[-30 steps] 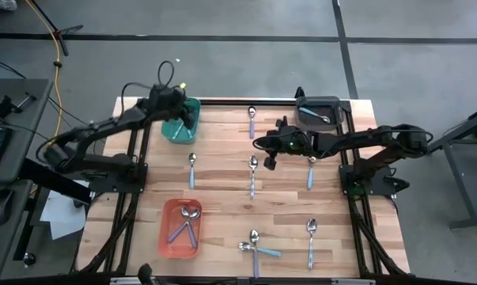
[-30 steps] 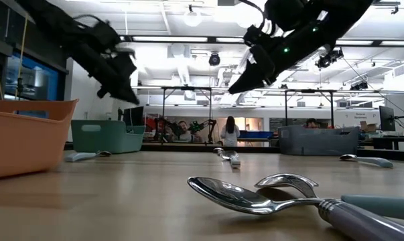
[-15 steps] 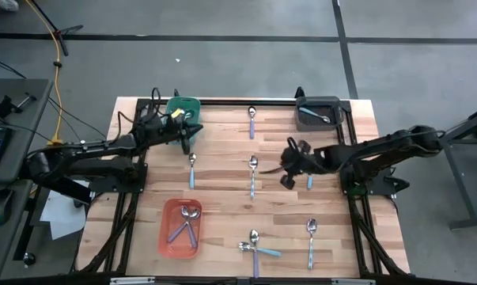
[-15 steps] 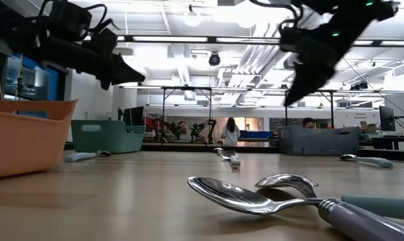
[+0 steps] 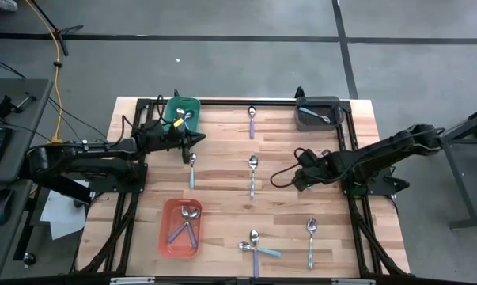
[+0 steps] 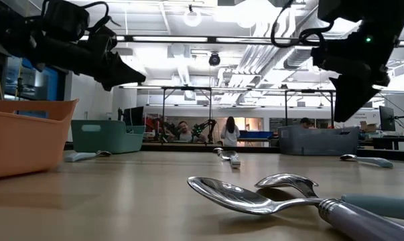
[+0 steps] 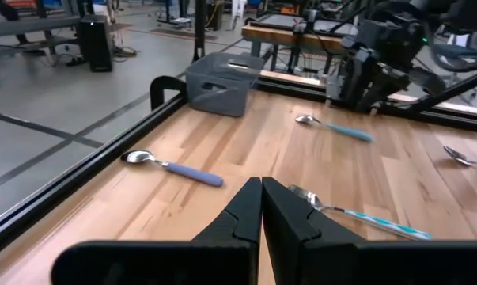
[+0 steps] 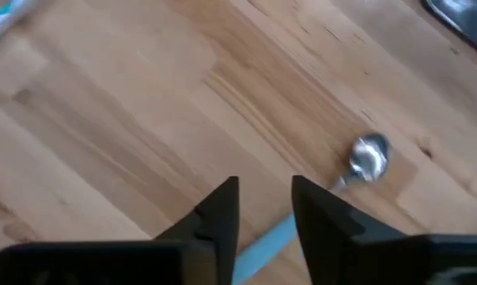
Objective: Sort silverware by color (type)
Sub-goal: Put the light blue spoon into the black bin
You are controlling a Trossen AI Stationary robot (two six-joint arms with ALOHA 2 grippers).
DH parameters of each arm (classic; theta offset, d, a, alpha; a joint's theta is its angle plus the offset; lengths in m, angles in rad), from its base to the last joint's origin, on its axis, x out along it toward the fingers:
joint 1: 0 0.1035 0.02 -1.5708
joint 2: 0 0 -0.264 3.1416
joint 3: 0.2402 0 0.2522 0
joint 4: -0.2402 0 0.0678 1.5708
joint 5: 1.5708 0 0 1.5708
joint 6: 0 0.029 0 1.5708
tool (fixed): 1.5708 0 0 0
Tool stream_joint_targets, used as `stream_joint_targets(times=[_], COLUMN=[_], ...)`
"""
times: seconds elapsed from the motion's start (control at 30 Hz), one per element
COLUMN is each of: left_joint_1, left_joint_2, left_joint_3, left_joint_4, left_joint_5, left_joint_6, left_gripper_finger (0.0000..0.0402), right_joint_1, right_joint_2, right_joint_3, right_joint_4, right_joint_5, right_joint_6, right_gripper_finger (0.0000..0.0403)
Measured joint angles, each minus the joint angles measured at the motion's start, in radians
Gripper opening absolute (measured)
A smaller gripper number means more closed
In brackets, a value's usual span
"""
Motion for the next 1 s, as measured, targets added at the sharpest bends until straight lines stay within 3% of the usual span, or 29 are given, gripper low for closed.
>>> stream_joint_targets(times=[0.2,0.43,0.7,1.0], left_joint_1=[-0.023,-0.033,-0.033,-0.033], left_joint_2=[0.0,0.0,0.0,0.0], left_joint_3=[0.0,0.0,0.0,0.0], left_joint_4=[0.0,0.0,0.0,0.005], left_joint_5=[-0.002,-0.002,-0.007,-0.008], left_joint_6=[0.002,0.002,0.002,0.015], left_gripper_finger=[0.0003,0.0003,0.0003,0.0003], right_joint_1=[0.0,0.101,0.267,0.371], right_joint_2=[0.0,0.106,0.423,0.656], right_joint_3=[-0.001,0.011,0.286,0.535], right_joint_4=[0.045,0.442,0.287,0.286], right_joint_5=[-0.008,-0.18,-0.192,-0.36], right_joint_6=[-0.008,-0.303,-0.316,-0.318], right_gripper_finger=[0.0151,0.0153,0.0154,0.0154])
